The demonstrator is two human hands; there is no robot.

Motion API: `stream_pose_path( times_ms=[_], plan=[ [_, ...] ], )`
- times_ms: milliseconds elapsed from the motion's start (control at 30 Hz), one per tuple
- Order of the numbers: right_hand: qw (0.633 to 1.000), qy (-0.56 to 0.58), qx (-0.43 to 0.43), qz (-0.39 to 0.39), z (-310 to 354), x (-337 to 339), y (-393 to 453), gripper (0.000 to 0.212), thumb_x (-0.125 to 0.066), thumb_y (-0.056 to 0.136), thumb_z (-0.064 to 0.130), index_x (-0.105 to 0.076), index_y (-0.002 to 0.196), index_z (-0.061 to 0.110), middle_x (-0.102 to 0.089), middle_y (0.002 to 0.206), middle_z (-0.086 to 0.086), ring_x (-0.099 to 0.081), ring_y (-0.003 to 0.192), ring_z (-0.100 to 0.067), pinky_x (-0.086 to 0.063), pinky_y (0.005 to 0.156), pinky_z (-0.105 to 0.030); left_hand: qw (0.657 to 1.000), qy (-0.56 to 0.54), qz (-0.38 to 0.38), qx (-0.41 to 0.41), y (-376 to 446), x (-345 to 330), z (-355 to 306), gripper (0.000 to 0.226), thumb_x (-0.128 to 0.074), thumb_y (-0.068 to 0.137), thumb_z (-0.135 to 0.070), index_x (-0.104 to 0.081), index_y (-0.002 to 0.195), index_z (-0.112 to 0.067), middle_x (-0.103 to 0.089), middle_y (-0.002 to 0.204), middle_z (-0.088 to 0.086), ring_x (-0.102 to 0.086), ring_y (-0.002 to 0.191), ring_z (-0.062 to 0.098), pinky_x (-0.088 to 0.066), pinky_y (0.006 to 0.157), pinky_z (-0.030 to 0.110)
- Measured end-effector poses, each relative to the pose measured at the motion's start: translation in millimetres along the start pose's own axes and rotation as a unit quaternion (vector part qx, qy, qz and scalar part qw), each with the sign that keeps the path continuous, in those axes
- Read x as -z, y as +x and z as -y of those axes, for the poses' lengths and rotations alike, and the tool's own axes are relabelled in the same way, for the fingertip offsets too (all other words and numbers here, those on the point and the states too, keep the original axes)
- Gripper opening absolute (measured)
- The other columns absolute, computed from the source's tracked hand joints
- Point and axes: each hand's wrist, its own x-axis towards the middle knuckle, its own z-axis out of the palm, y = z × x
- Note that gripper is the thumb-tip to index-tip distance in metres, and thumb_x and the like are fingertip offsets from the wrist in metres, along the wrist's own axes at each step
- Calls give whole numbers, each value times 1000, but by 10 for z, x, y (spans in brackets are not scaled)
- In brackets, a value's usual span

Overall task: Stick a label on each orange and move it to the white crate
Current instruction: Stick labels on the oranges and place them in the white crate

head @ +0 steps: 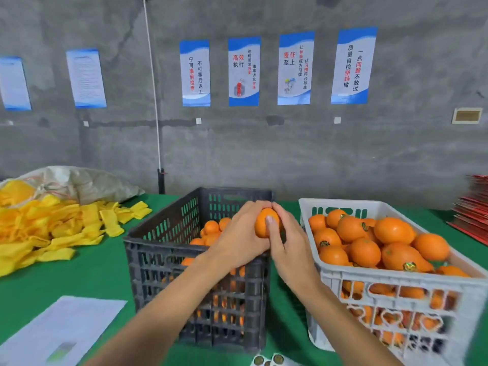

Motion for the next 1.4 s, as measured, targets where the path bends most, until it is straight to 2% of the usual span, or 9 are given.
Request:
stream_pose_path(
  times_ms=[133,233,433,600,767,900,1200,1333,1400],
  plan=[
    [999,16,22,-34,114,224,-528,42,-46,109,33,-48,148,20,-51,148,7,-47,135,-2,-38,111,-19,990,-35,-108,-85,-579,-326,-241,71,-74,80,3,-51,145,-16,-54,138,-1,-52,131,12,-40,110,22],
    [1000,21,6,1,57,260,-1088,45,-42,108,43,-45,150,26,-47,150,14,-44,138,0,-36,111,-14,983,-79,-156,-61,-1189,-746,-215,72,-73,87,3,-46,148,-25,-48,147,-4,-47,140,19,-41,113,28],
    [986,-10,-119,115,-444,186,-1827,33,-37,110,31,-55,139,29,-58,138,8,-56,125,-5,-40,101,-11,988,-123,-2,96,-1883,-1285,222,70,-73,96,-26,-32,137,-66,-40,142,-26,-48,124,-10,-41,94,3],
    [936,-138,-158,283,-852,194,-2076,42,-36,111,29,-52,146,13,-56,146,-2,-51,134,-17,-35,110,-22,952,-174,13,251,-2205,-1508,450,58,-68,99,-38,-35,146,-42,-49,138,-5,-59,115,13,-51,99,30],
    [897,-156,-149,385,-1002,228,-2191,64,-56,96,60,-52,148,23,-42,155,15,-37,142,-4,-27,119,-25,913,-266,-58,304,-2280,-1556,440,48,-58,104,-40,-31,144,-33,-60,122,6,-71,100,20,-55,85,24],
    [901,-123,-151,387,-1022,261,-2210,80,-60,80,80,-54,145,34,-38,156,21,-36,141,0,-29,119,-30,919,-272,-64,279,-2318,-1596,440,57,-58,102,-48,-27,150,-39,-57,130,2,-69,109,20,-56,97,36],
    [927,-222,-39,298,-956,220,-2229,53,-58,92,62,-69,130,27,-49,105,13,-36,97,-7,-36,87,-27,881,-378,-126,254,-2322,-1526,360,47,-60,102,-48,-36,143,-50,-62,119,8,-75,99,27,-65,77,41],
    [938,-163,-85,293,-989,235,-2224,47,-65,95,48,-69,131,18,-49,103,12,-42,97,-6,-36,86,-16,885,-377,-114,248,-2343,-1516,356,51,-58,103,-46,-33,147,-45,-59,119,10,-73,100,26,-65,79,43],
    [936,-158,-100,299,-1009,267,-2201,44,-65,97,43,-69,130,15,-53,108,9,-47,104,-7,-41,96,-23,889,-369,-103,251,-2351,-1521,364,54,-59,100,-54,-33,146,-49,-63,115,4,-73,100,24,-65,79,39]
  ],
)
